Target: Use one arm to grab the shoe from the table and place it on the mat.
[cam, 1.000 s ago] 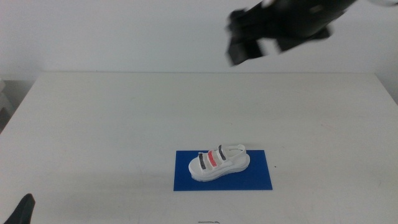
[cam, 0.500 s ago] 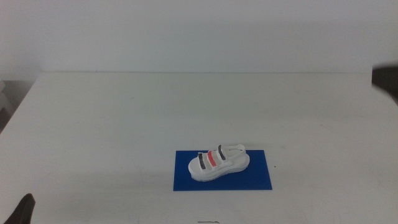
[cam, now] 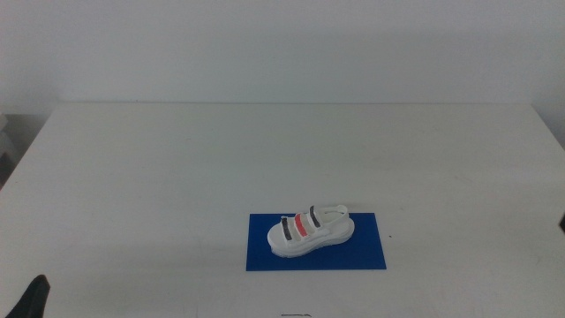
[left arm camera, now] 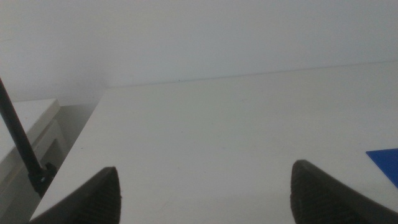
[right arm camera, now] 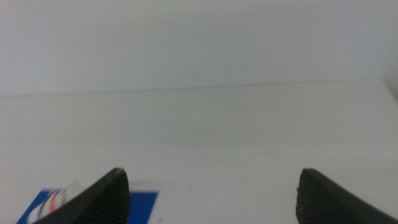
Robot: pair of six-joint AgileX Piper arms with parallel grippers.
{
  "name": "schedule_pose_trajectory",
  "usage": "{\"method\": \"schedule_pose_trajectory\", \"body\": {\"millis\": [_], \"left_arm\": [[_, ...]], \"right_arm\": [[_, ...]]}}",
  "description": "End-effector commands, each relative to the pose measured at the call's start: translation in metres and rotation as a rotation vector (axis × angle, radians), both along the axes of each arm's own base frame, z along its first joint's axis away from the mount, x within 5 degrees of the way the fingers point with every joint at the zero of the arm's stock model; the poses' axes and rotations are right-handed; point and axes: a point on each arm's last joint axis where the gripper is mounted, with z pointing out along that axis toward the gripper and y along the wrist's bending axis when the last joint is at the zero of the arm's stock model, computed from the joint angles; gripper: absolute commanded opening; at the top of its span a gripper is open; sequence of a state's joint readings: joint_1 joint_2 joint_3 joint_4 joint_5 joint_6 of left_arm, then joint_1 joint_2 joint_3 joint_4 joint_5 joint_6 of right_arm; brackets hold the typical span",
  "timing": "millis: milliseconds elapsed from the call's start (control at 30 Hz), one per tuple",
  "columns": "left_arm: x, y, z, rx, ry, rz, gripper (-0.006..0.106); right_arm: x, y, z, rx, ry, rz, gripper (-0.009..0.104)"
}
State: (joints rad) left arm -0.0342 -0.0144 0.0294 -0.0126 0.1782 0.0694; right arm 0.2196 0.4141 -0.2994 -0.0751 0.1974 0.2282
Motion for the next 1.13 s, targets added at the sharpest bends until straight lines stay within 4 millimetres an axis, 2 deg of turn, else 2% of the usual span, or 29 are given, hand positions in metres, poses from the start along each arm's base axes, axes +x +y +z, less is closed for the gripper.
{"method": "schedule_pose_trajectory", "body": {"millis": [0, 100, 333, 500, 700, 800, 1100], "left_arm": [[-0.001, 0.000, 0.010, -0.022, -0.105, -0.002, 0.094], [-0.001, 0.000, 0.010, -0.022, -0.105, -0.002, 0.094], [-0.001, 0.000, 0.010, -0.022, -0.105, -0.002, 0.094], [-0.001, 0.000, 0.010, -0.022, -0.105, -0.002, 0.094], [-0.001, 0.000, 0.010, -0.022, -0.105, -0.002, 0.094], [-0.001, 0.000, 0.010, -0.022, -0.105, -0.002, 0.094], [-0.001, 0.000, 0.010, -0.022, -0.104, -0.002, 0.094]], "right_arm": [[-0.003, -0.004, 0.014, 0.010, -0.162, -0.032, 0.082], [-0.008, -0.006, 0.012, -0.011, -0.218, -0.046, 0.082], [-0.009, -0.007, 0.011, -0.016, -0.213, -0.047, 0.082], [-0.026, -0.014, -0.008, -0.084, -0.329, -0.111, 0.082], [-0.039, -0.019, -0.039, -0.180, -0.386, -0.175, 0.094], [-0.042, -0.019, -0.052, -0.186, -0.395, -0.177, 0.094], [-0.041, -0.019, -0.054, -0.207, -0.372, -0.175, 0.094]]}}
